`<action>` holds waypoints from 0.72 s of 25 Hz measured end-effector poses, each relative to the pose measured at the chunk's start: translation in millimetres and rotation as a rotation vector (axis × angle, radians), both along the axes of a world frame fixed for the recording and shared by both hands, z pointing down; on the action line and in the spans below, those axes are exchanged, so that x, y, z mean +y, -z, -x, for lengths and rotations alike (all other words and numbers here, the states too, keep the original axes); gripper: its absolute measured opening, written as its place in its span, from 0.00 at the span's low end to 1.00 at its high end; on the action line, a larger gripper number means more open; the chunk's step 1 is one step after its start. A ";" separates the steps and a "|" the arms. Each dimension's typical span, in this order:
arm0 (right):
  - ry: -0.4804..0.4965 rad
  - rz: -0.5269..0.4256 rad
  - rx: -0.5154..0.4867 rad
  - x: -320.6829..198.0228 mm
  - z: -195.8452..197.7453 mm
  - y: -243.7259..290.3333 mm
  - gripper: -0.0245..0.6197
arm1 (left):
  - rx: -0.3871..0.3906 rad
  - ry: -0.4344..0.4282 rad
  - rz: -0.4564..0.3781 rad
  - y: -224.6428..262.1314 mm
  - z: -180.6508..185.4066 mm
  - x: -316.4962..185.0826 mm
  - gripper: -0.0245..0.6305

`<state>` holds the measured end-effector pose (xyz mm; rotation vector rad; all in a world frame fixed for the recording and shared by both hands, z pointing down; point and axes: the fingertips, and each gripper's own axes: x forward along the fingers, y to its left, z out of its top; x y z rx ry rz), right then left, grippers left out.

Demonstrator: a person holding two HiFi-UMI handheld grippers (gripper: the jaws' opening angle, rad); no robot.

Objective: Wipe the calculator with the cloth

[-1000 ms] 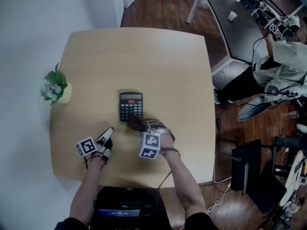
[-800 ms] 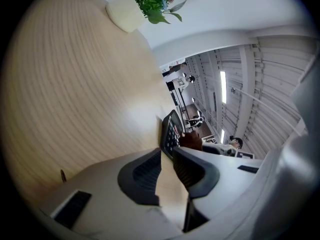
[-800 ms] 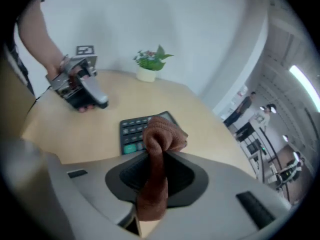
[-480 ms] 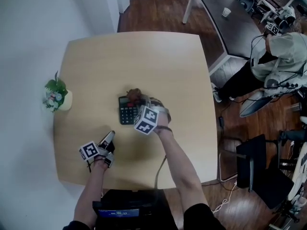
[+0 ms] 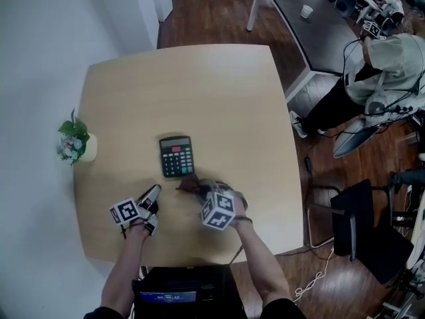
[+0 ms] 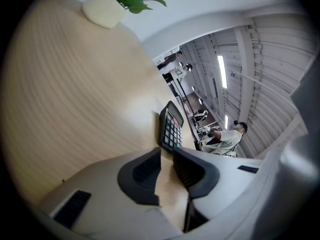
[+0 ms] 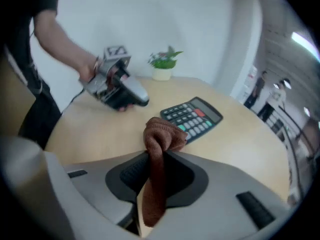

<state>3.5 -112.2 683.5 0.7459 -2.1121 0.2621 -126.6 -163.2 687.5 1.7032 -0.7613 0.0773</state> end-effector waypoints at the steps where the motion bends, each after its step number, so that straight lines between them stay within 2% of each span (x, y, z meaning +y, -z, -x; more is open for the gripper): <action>1: -0.113 0.000 -0.083 -15.9 -12.9 11.5 0.17 | -0.003 -0.002 -0.006 0.9 -1.8 -7.5 0.14; 2: -0.230 -0.017 -0.129 -37.4 -30.7 20.7 0.17 | -0.009 -0.011 -0.023 2.5 -4.4 -17.4 0.14; 4: -0.410 -0.060 -0.131 -83.4 -66.9 26.5 0.17 | -0.041 -0.041 -0.066 4.0 -12.1 -37.1 0.15; 6: -0.486 -0.052 -0.108 -121.4 -83.9 15.4 0.17 | -0.077 -0.075 -0.090 1.8 -22.1 -52.3 0.20; 8: -0.479 -0.016 -0.079 -145.4 -81.1 -3.5 0.17 | -0.092 -0.088 -0.078 -2.8 -31.0 -60.3 0.24; 10: -0.419 0.015 -0.059 -152.8 -66.3 -15.7 0.17 | -0.092 -0.084 -0.056 -5.6 -36.3 -64.1 0.26; 13: -0.353 0.077 -0.111 -144.8 -42.7 -14.4 0.15 | -0.082 -0.091 -0.025 -6.6 -38.9 -70.8 0.26; 15: -0.318 0.181 -0.183 -123.4 -31.1 -10.2 0.15 | -0.098 -0.125 -0.034 -6.3 -36.0 -78.7 0.26; 18: -0.232 0.346 -0.235 -69.8 -21.5 -10.7 0.16 | -0.175 -0.201 -0.092 -4.9 -22.9 -94.3 0.26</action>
